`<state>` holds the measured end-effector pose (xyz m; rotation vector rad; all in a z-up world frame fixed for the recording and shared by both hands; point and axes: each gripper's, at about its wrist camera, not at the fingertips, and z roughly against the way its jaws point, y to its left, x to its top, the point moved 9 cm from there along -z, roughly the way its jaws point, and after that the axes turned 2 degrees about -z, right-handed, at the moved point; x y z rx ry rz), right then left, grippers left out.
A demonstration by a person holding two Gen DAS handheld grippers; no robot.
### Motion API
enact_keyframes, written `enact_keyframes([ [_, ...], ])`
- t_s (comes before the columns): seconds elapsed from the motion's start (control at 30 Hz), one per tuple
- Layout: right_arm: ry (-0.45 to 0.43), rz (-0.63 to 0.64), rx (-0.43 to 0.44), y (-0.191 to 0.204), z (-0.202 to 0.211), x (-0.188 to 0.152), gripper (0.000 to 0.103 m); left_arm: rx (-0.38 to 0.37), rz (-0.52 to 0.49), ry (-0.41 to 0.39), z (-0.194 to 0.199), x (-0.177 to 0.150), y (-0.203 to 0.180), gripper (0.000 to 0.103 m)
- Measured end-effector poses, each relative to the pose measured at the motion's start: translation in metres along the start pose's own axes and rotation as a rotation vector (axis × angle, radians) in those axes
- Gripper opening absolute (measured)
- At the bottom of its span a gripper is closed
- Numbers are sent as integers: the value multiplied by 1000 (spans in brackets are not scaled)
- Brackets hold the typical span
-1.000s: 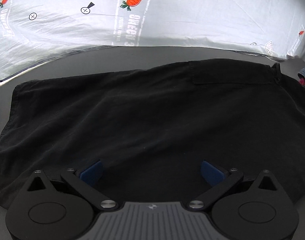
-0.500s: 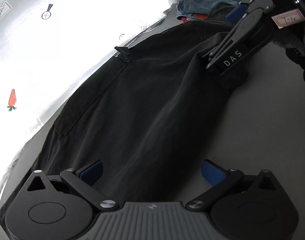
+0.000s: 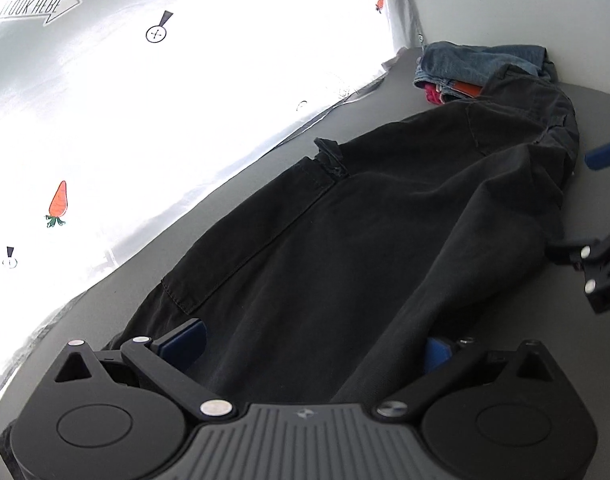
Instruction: Fold clothes
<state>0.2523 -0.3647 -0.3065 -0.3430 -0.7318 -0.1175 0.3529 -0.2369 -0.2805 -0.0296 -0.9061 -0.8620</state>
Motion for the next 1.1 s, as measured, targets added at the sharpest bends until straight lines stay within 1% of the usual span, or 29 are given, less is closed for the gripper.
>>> enact_keyframes([
  [0.1, -26, 104, -19, 22, 1, 2, 101, -20, 94, 10, 2, 2, 13, 103],
  [0.2, -90, 217, -39, 43, 2, 11, 101, -25, 172, 10, 4, 7, 24, 103],
  [0.27, -135, 277, -61, 56, 0, 18, 101, -29, 224, 16, 3, 9, 31, 103],
  [0.33, -169, 321, -91, 66, -4, 25, 101, -24, 254, 20, 0, 11, 35, 103],
  [0.53, -188, 340, -219, 72, -26, 42, 102, -4, 297, 28, -6, 9, 41, 103],
  [0.57, -194, 316, -219, 69, -24, 45, 102, -3, 304, 32, -8, 8, 42, 103],
  [0.63, -212, 232, -189, 58, -12, 51, 102, -7, 333, 39, -8, 5, 45, 103],
  [0.7, -200, 161, -148, 50, -6, 54, 102, -9, 364, 47, -9, 2, 48, 103],
  [0.73, -184, 152, -134, 49, -8, 54, 102, -9, 379, 51, -9, 1, 49, 103],
  [0.77, -160, 178, -134, 51, -14, 51, 102, -9, 393, 56, -10, 0, 50, 103],
  [0.8, -142, 225, -154, 56, -21, 48, 102, -8, 396, 59, -10, -1, 50, 103],
  [0.83, -144, 273, -185, 59, -27, 46, 102, -7, 398, 62, -11, -2, 50, 103],
  [0.9, -156, 321, -271, 59, -33, 46, 102, 4, 390, 67, -12, -4, 52, 103],
  [0.93, -156, 314, -304, 55, -34, 49, 102, 8, 396, 69, -12, -6, 54, 103],
  [1.03, -131, 175, -335, 29, -33, 54, 102, 15, 421, 74, -11, -10, 59, 103],
  [1.1, -102, 154, -385, 16, -32, 48, 102, 19, 442, 79, -10, -14, 62, 103],
])
